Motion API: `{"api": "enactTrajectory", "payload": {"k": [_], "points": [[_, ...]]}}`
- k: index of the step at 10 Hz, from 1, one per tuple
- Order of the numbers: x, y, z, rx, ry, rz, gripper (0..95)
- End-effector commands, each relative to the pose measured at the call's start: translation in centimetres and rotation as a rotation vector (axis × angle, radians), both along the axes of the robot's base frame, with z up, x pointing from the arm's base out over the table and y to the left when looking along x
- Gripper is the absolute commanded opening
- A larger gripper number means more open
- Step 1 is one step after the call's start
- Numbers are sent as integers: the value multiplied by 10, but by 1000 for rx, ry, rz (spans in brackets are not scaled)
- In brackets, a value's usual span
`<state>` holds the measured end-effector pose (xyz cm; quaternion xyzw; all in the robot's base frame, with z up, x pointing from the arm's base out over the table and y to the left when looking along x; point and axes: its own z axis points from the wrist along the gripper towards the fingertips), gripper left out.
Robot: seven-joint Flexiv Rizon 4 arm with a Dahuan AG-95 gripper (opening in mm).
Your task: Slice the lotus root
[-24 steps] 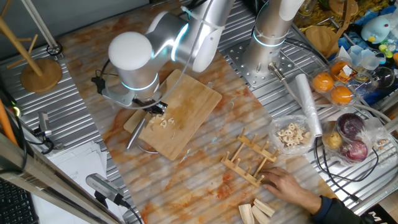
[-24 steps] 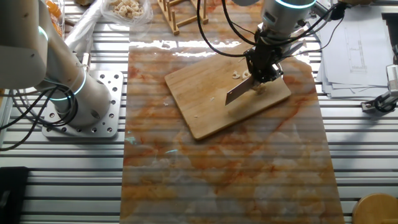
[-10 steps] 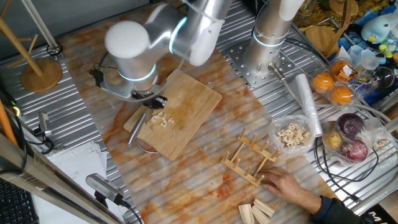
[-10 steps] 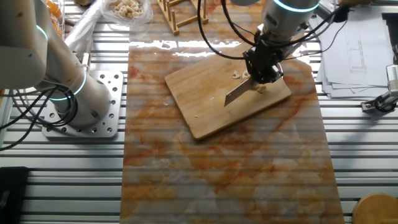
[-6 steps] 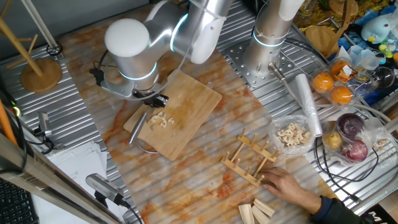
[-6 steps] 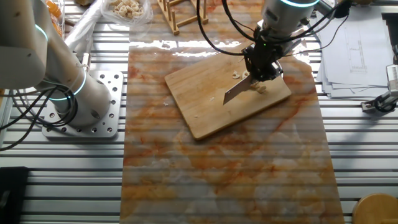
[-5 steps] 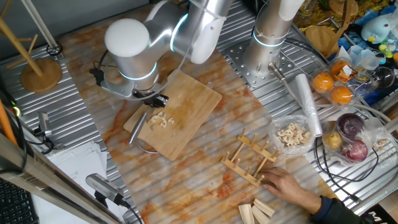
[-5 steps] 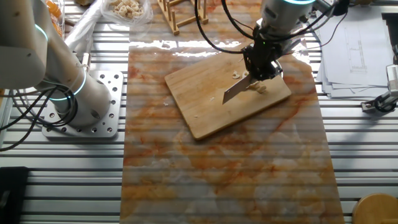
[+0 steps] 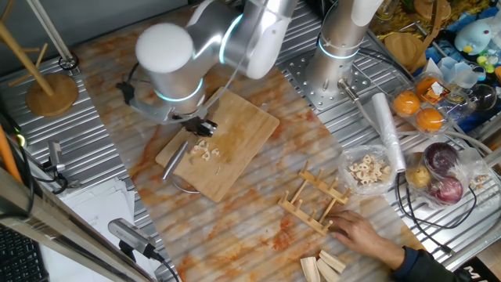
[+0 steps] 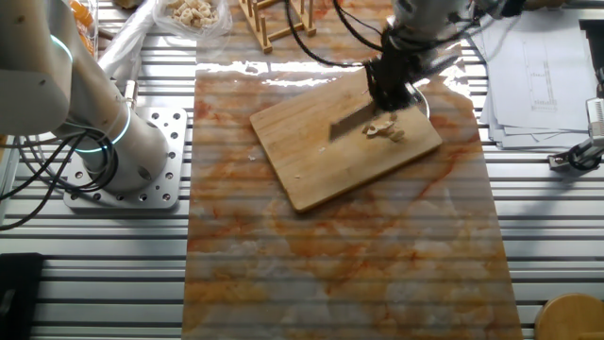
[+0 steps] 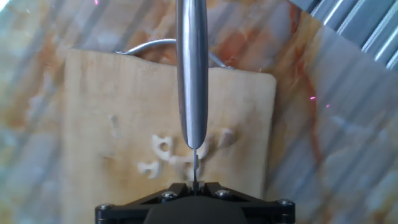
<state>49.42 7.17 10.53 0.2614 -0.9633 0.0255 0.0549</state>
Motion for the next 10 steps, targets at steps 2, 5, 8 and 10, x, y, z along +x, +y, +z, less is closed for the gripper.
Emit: {"api": "enactTrajectory", "payload": {"k": [2, 5, 8, 10], "points": [[-30, 82, 32, 71, 5, -132, 0], [-24, 93, 34, 147, 0, -96, 0], [-24, 94, 34, 110, 1, -74, 0], [-23, 93, 34, 49, 4, -95, 0]]}}
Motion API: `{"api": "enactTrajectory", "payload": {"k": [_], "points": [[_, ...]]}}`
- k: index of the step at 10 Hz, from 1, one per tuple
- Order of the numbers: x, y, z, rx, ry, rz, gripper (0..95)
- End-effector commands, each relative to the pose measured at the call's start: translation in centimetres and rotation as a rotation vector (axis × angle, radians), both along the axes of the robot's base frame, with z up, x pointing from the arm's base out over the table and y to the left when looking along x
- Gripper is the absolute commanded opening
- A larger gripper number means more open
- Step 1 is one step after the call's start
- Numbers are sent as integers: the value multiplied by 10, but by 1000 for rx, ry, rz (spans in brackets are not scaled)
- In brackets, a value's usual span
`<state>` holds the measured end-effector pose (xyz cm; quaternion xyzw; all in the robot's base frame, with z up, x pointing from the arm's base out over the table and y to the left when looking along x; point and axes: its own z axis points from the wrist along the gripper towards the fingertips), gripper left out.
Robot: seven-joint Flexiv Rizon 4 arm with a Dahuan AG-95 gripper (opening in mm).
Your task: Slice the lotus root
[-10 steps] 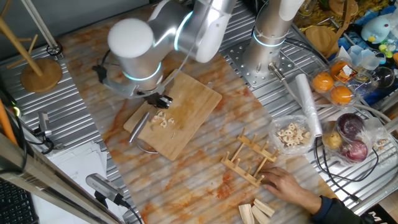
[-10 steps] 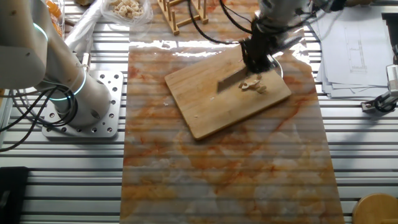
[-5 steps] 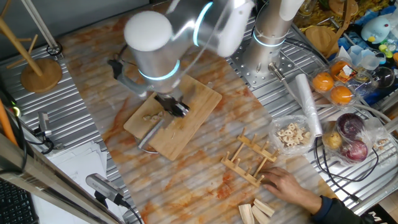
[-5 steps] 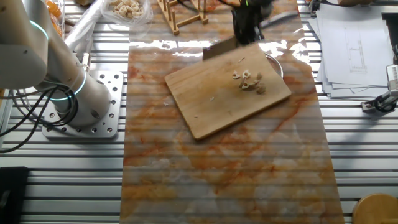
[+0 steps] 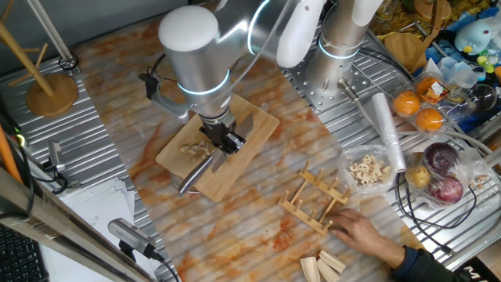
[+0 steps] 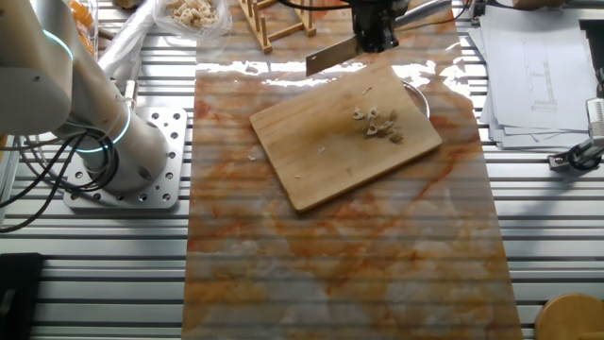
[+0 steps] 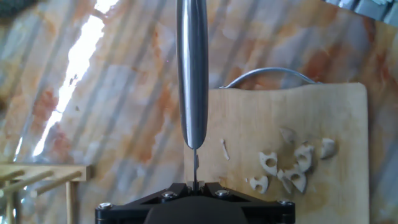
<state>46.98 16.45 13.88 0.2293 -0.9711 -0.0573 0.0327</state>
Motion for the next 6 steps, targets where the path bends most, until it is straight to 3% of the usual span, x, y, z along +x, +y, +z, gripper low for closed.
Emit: {"api": "enactTrajectory", "payload": {"k": [1, 3, 6], "points": [[1, 1, 0, -127, 11, 19, 0], [1, 1, 0, -101, -2, 79, 0], [1, 1, 0, -70, -3, 62, 0]]}}
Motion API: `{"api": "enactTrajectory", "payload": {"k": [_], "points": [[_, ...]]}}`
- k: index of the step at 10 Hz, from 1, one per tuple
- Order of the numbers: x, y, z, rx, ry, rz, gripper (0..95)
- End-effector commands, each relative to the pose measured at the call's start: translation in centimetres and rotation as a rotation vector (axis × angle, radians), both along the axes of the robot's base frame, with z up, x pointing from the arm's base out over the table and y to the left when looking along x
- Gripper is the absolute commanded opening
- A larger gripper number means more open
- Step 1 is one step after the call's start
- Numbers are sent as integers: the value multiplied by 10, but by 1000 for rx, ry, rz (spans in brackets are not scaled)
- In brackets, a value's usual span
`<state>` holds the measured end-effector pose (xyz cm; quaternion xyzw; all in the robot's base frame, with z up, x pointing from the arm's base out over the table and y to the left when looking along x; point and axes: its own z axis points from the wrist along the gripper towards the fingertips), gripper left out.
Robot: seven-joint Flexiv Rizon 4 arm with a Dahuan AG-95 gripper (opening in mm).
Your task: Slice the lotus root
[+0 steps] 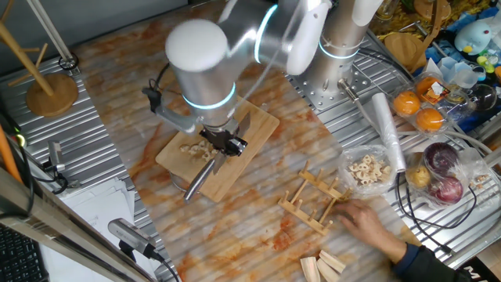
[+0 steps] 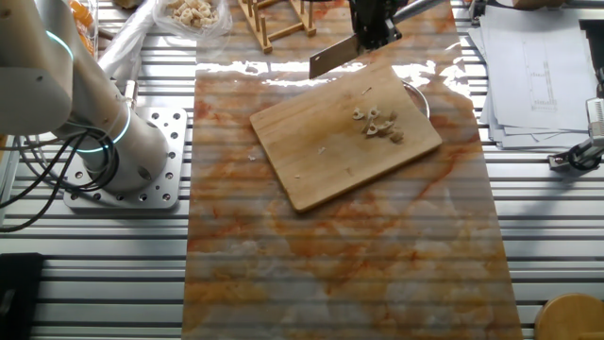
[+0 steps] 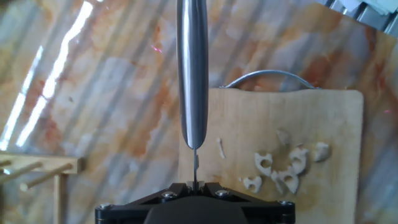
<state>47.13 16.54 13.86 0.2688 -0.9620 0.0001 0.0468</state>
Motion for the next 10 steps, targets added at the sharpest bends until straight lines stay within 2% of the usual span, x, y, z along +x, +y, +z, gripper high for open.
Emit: {"api": "enactTrajectory", "payload": {"k": [1, 2, 3, 4, 5, 6, 8, 9, 10], "points": [[-1, 0, 1, 60, 18, -60, 0], [-6, 12, 10, 50, 50, -108, 0], [-15, 32, 25, 38, 74, -143, 0], [-30, 57, 36, 33, 78, -181, 0], [-41, 75, 38, 30, 74, -207, 0], [-50, 90, 36, 35, 73, -227, 0], [-68, 119, 23, 37, 77, -211, 0], [-69, 119, 19, 45, 79, -200, 0], [-69, 119, 18, 36, 87, -212, 0]]}}
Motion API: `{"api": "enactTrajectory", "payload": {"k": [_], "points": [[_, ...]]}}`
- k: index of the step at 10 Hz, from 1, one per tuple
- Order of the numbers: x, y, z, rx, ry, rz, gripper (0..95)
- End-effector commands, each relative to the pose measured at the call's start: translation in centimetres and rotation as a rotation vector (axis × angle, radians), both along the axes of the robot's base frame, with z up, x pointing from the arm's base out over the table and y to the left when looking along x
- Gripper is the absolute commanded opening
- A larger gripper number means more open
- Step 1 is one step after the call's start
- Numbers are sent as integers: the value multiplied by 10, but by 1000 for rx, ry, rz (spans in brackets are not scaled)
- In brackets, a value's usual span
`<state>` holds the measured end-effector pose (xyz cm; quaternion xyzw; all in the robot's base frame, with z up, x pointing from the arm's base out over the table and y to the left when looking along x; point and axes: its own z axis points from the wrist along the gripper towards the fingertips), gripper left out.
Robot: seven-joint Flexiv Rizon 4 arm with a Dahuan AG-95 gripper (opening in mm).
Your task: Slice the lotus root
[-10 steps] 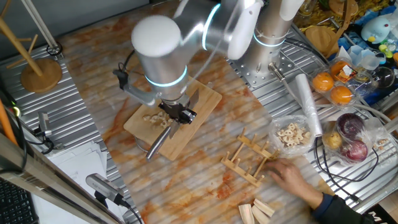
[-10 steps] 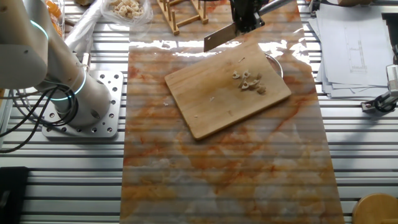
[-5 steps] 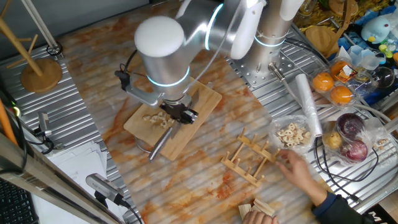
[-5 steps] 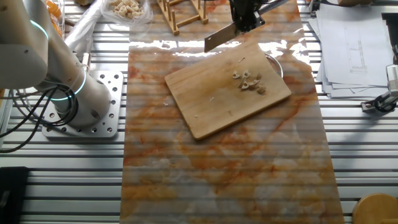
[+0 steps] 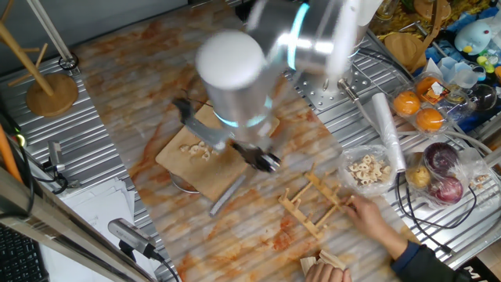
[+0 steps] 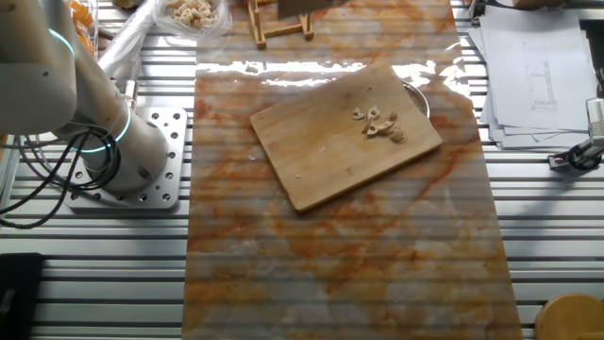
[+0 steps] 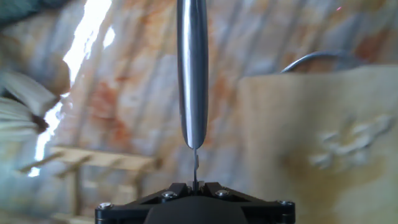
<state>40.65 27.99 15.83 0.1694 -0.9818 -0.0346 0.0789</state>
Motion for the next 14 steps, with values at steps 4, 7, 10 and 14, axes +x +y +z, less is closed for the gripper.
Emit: {"api": "enactTrajectory", "payload": {"k": [4, 7, 10, 14], "points": [[-4, 4, -2, -9, 12, 15, 0], [-4, 4, -3, -33, 13, 7, 0], [-4, 1, -10, -2, 2, 162, 0], [-2, 3, -15, 0, -6, 234, 0]]}}
